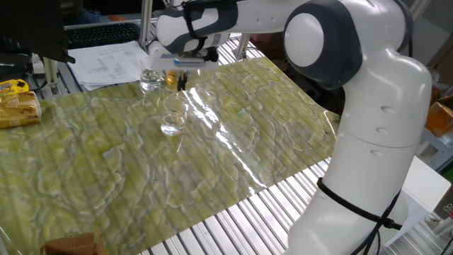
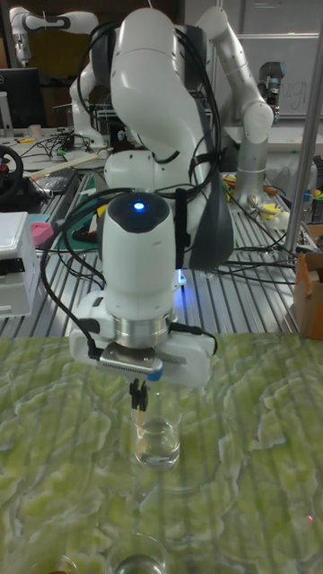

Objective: Stir the beaker with a glass rod

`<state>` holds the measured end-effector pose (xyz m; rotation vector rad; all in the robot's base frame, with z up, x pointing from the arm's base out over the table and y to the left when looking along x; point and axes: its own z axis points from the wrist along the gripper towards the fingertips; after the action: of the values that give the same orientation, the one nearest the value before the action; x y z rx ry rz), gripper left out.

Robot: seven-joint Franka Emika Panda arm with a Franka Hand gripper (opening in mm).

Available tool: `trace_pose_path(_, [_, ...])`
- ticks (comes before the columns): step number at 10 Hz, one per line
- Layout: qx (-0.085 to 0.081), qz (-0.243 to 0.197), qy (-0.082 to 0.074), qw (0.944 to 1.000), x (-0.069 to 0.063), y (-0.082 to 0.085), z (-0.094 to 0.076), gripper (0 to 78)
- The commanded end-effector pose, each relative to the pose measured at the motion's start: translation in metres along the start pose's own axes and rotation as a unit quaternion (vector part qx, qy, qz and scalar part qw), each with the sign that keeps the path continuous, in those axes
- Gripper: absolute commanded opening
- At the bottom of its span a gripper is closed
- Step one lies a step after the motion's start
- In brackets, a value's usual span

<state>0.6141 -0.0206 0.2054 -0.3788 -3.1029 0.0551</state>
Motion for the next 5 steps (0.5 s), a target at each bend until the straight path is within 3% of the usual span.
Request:
trace_pose_path(1, [0.001,0.001,0.0,1.0,0.026,-0.007,-0.002,1.2])
trace_pose_path(5, [-0.009,0.014,0.003,0.9998,0.043,-0.002,-0.001,1.2])
